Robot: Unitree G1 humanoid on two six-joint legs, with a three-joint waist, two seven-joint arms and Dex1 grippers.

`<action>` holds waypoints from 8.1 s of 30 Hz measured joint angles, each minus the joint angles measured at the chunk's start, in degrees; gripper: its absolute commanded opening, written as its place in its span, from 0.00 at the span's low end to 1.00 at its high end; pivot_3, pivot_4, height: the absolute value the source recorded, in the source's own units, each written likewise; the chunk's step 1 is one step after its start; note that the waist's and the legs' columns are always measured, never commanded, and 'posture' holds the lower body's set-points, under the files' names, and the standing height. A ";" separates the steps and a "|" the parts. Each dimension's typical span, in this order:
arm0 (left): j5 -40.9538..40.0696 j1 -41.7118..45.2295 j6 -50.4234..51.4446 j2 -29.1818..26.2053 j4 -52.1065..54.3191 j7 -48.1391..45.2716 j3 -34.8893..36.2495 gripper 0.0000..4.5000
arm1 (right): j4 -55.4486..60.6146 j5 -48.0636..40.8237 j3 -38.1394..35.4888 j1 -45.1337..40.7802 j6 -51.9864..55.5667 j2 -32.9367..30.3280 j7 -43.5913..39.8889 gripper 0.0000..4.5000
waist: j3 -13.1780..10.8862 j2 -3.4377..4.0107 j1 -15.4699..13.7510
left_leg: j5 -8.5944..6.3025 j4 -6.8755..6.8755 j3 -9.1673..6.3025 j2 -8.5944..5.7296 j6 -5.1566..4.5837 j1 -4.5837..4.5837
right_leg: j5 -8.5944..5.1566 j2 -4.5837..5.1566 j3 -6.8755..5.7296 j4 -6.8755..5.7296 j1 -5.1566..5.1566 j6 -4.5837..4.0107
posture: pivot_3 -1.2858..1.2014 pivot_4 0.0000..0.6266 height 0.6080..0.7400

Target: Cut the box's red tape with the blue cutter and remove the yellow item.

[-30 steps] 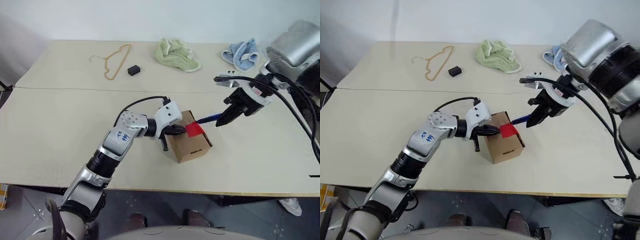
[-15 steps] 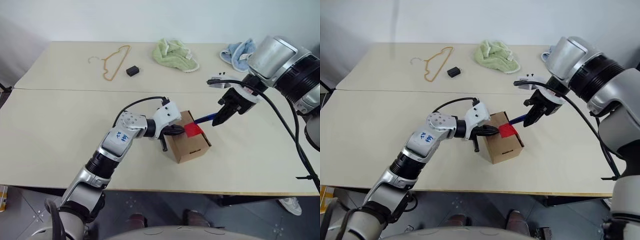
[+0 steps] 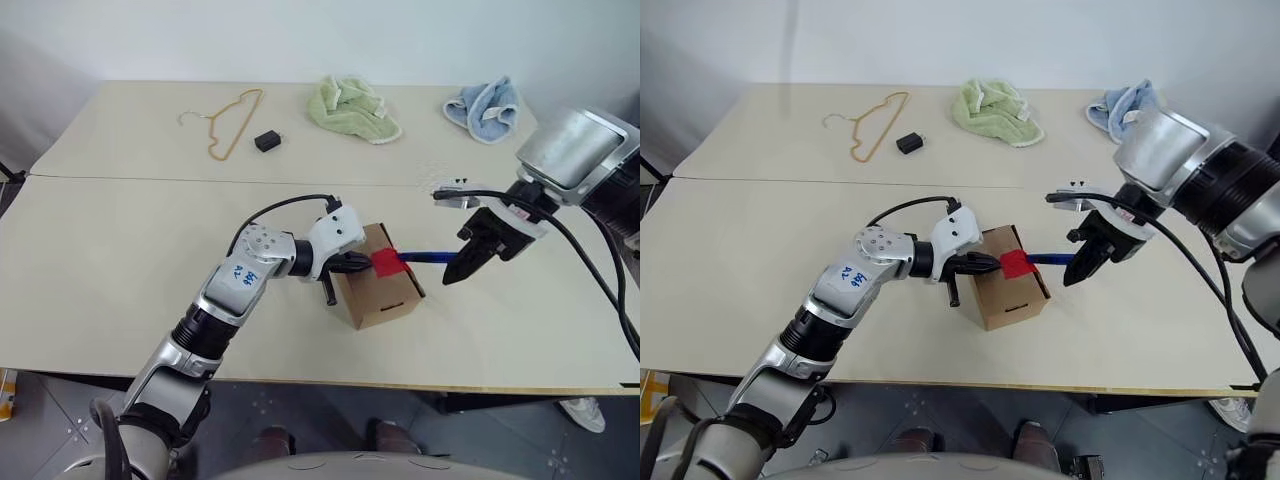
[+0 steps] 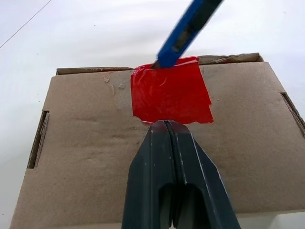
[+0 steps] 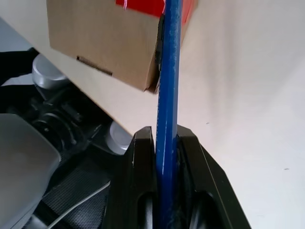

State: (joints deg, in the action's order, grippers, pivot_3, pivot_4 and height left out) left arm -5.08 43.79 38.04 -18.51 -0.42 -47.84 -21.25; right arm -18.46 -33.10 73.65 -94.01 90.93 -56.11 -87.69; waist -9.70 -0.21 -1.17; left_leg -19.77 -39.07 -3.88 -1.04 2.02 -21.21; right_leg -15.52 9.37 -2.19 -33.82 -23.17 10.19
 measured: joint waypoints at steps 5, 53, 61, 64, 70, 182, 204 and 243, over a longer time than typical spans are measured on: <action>-0.02 0.00 0.05 -0.09 0.14 -0.06 -0.02 0.00 | 2.96 -2.37 -0.29 0.80 0.80 -2.84 0.05 0.03 | 0.00 0.00 -0.01 | 0.00 0.00 0.00 0.01 0.00 0.00 | 0.00 0.00 0.00 0.01 0.00 0.00 | 0.52 0.24 1.00; -17.56 -23.74 -0.79 -15.09 10.95 0.28 22.96 0.00 | 1.58 4.10 -89.41 78.12 -61.82 10.07 44.64 0.60 | -0.34 -0.01 -0.26 | 0.10 -0.07 0.53 0.04 -0.14 0.05 | 0.22 0.04 0.40 0.03 -0.07 0.13 | 0.52 0.24 1.00; -17.05 -25.23 0.02 -10.12 15.44 6.93 20.34 0.00 | 19.31 0.61 -88.96 78.42 -58.41 5.58 35.96 0.39 | -0.38 0.02 0.64 | 0.11 -0.04 0.58 0.12 -0.12 0.09 | 0.23 -0.02 0.48 -0.03 -0.15 0.13 | 0.52 0.24 1.00; -15.32 -24.60 0.66 -7.16 15.38 10.22 17.49 0.00 | 23.59 3.83 -82.28 76.90 -60.44 10.25 37.51 0.16 | -0.36 -0.04 0.82 | 0.12 -0.05 0.58 0.09 -0.10 0.10 | 0.23 -0.02 0.53 -0.04 -0.15 0.13 | 0.52 0.24 1.00; -12.70 -22.39 0.91 -3.75 12.91 12.85 12.70 0.00 | 24.20 12.68 -71.88 75.48 -64.91 17.66 41.50 0.01 | -0.35 -0.03 0.15 | 0.12 -0.05 0.62 0.03 -0.11 0.03 | 0.24 -0.01 0.60 -0.01 -0.24 0.13 | 0.52 0.24 1.00; -17.16 -13.80 5.11 -16.41 16.18 1.72 8.98 0.00 | 27.85 22.21 -52.10 57.11 -40.90 14.17 55.91 0.99 | -0.28 -0.24 1.24 | 0.07 0.04 0.74 0.03 -0.25 0.16 | 0.26 -0.01 0.78 -0.02 -0.25 0.07 | 0.52 0.24 1.00; -17.13 -16.02 2.80 -17.66 17.78 1.85 9.95 0.00 | -2.03 5.50 -64.86 44.47 -23.57 21.55 30.38 0.99 | -0.26 -0.26 1.57 | 0.07 0.08 0.76 0.07 -0.24 0.16 | 0.25 -0.03 0.77 0.00 -0.27 0.07 | 0.52 0.24 1.00; -14.88 -16.80 -12.91 -9.00 7.86 -2.42 9.35 0.00 | -13.91 10.92 -56.60 34.12 -11.52 24.80 25.45 0.00 | -0.23 -0.17 0.89 | 0.08 -0.03 0.71 -0.01 -0.21 0.03 | 0.28 0.00 0.76 -0.03 -0.32 0.09 | 0.52 0.24 1.00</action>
State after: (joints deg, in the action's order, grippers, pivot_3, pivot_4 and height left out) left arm -19.96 26.99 25.13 -27.51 7.44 -50.26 -11.90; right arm -32.37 -22.18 17.05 -59.89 79.41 -31.31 -62.24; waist -9.93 -0.39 -0.28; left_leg -19.69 -39.10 -3.17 -1.05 1.81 -21.18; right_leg -15.25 9.37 -1.44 -33.85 -23.49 10.28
